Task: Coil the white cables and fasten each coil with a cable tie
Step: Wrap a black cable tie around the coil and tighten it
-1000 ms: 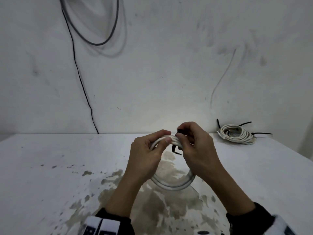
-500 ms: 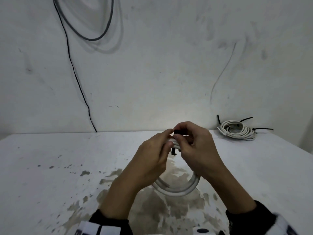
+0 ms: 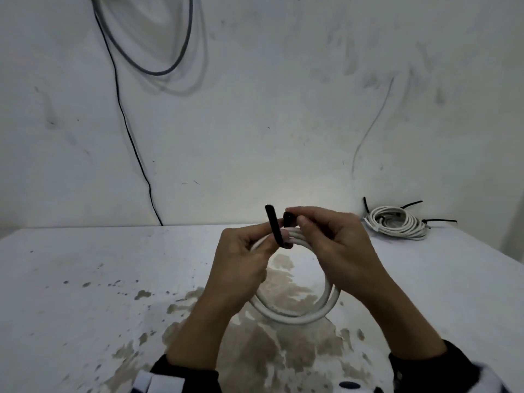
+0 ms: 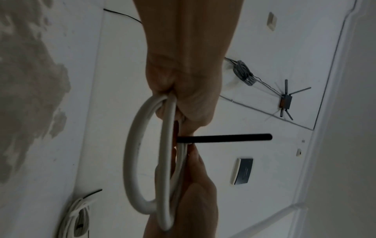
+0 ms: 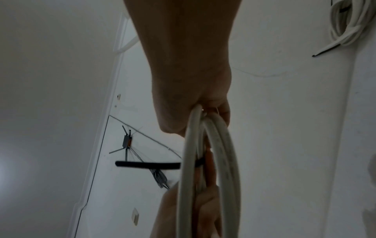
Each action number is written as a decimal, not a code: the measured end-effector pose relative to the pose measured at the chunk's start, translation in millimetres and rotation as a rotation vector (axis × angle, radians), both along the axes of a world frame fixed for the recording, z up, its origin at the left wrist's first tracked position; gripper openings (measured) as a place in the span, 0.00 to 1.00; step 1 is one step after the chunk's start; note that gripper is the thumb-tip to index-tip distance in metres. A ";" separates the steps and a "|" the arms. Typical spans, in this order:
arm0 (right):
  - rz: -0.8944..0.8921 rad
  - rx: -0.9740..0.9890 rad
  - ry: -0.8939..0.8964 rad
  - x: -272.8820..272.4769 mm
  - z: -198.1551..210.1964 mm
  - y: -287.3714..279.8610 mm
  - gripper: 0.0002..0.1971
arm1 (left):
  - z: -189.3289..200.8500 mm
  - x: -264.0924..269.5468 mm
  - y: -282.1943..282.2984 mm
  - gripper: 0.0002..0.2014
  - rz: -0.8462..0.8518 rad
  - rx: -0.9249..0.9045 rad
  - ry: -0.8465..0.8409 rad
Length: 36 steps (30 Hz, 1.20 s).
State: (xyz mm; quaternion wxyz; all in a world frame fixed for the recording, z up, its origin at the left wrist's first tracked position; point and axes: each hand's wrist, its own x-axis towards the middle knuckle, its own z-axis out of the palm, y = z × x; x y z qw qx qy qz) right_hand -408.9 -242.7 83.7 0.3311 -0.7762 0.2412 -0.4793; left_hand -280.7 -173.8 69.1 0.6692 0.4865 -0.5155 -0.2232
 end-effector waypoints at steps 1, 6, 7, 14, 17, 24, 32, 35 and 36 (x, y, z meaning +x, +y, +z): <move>0.030 0.026 0.056 -3.5 0.7 -1.7 0.13 | 0.4 -0.1 0.0 0.09 0.006 0.007 0.043; 0.045 -0.092 0.147 -8.9 3.1 4.6 0.24 | 2.5 4.1 1.1 0.08 0.106 0.024 0.132; 0.043 -0.155 0.121 -7.4 5.7 9.3 0.24 | 2.7 4.1 1.6 0.08 0.115 0.027 0.136; 0.104 0.028 -0.194 6.9 8.5 23.0 0.08 | 6.7 -0.5 4.7 0.08 0.159 -0.008 0.055; 0.137 0.272 -0.255 4.8 12.7 25.8 0.16 | 6.5 -2.4 5.5 0.10 0.186 -0.017 -0.031; 0.117 0.335 -0.133 -2.8 16.6 20.3 0.13 | 8.6 -5.2 6.5 0.15 0.148 -0.062 -0.099; 0.122 0.335 -0.075 -6.4 21.9 25.5 0.12 | 10.2 -6.2 8.9 0.16 0.183 -0.126 -0.230; 0.117 0.351 -0.077 -6.6 22.4 26.0 0.11 | 10.4 -5.9 9.1 0.19 0.183 -0.134 -0.245; 0.113 0.355 -0.079 -6.5 22.1 25.6 0.12 | 9.8 -5.3 8.6 0.19 0.183 -0.141 -0.261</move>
